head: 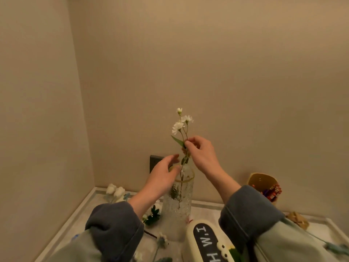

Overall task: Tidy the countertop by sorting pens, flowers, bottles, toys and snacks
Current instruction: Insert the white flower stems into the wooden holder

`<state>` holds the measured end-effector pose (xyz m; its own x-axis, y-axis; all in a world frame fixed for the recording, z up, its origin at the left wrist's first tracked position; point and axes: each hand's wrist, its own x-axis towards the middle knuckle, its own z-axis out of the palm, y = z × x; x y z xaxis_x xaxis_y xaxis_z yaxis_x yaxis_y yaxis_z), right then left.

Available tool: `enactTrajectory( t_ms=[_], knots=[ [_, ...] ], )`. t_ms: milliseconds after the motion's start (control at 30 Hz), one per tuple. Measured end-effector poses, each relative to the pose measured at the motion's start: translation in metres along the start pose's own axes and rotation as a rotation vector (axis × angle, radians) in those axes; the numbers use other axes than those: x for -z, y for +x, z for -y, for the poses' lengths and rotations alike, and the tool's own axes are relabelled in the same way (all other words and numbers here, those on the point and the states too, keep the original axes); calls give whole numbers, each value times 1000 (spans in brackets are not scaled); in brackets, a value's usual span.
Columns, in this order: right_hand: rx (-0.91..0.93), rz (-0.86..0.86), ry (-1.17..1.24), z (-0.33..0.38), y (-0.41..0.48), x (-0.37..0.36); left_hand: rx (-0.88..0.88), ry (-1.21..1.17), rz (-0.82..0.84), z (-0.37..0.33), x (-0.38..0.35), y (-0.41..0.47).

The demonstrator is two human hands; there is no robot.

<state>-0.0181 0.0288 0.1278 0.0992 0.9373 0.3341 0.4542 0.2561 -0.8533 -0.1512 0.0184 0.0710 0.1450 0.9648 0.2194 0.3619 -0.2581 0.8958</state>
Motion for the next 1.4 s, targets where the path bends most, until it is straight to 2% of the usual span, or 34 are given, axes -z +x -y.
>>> enactTrajectory(
  t_ms=[167, 367, 600, 800, 967, 1133, 1400],
  knots=[
    [36, -34, 190, 36, 2, 35, -82, 0, 112, -34, -4, 1],
    [60, -163, 314, 54, 4, 85, -170, 14, 138, -70, -22, 10],
    [120, -265, 297, 44, -5, 155, -271, -71, 156, -121, -73, 10],
    [126, -356, 194, 7, -10, 214, -314, -97, 108, -140, -132, 5],
    [136, -376, 88, -29, -7, 245, -254, -73, 142, -138, -178, 8],
    [117, -327, 37, -68, 5, 257, -145, -52, 148, -134, -212, 16],
    [37, -207, 34, -131, 29, 247, 15, -41, 36, -109, -236, 31]
  ],
)
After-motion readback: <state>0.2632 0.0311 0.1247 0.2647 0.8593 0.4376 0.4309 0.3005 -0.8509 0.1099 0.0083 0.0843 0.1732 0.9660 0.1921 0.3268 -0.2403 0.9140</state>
